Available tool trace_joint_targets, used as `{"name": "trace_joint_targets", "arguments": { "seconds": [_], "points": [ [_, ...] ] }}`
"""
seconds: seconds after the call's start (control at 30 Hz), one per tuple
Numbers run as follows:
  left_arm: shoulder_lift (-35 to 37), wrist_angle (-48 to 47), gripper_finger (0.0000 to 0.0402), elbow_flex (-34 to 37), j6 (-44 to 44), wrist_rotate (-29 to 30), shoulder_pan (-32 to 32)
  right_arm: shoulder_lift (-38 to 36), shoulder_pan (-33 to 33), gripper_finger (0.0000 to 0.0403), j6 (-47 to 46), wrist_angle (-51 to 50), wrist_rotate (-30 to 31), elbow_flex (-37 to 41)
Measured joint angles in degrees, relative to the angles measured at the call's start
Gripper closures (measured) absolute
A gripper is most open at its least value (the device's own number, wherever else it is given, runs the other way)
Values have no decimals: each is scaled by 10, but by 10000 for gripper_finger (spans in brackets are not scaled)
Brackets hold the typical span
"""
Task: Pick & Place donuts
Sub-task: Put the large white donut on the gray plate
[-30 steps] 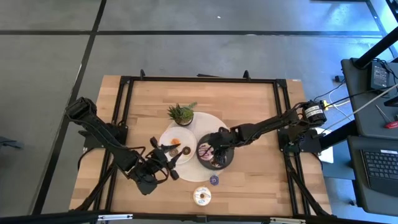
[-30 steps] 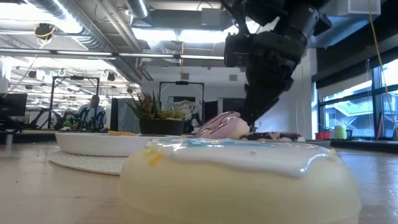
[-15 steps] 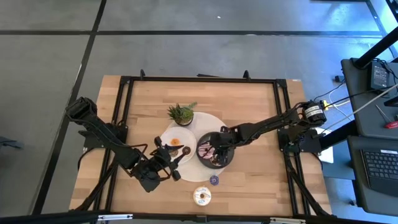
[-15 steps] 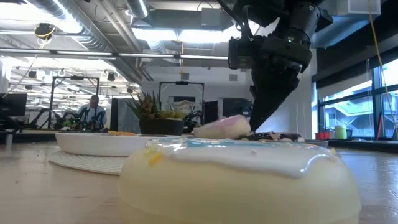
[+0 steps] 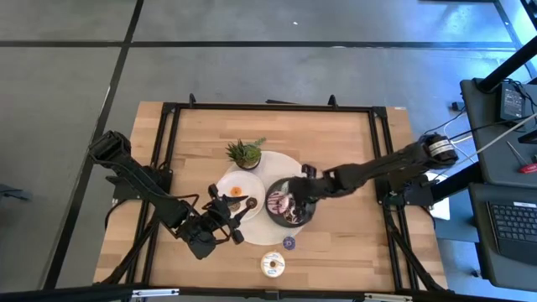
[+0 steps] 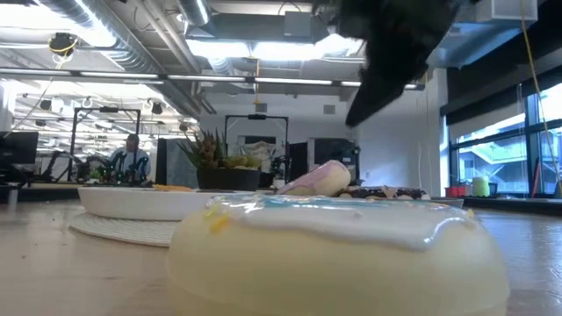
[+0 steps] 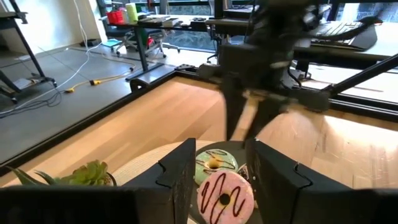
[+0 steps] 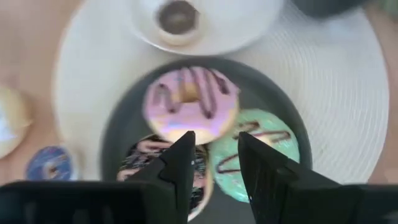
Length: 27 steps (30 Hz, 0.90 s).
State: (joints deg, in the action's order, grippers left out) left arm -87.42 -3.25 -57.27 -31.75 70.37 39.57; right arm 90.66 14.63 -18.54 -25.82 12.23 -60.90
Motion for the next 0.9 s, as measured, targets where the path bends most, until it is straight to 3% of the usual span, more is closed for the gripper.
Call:
{"name": "trace_joint_targets", "arguments": {
  "seconds": [0.3,0.53,0.63,0.9],
  "points": [
    [0,0,266,0,0,0,-1,0,101,279,95,73,7,1],
    [0,2,263,0,0,-13,-5,47,131,279,171,206,-2,0],
    [0,1,265,0,0,-14,-7,78,134,279,174,253,-23,0],
    [0,0,264,0,0,-47,-11,158,144,279,138,234,-68,-51]
  ]
}}
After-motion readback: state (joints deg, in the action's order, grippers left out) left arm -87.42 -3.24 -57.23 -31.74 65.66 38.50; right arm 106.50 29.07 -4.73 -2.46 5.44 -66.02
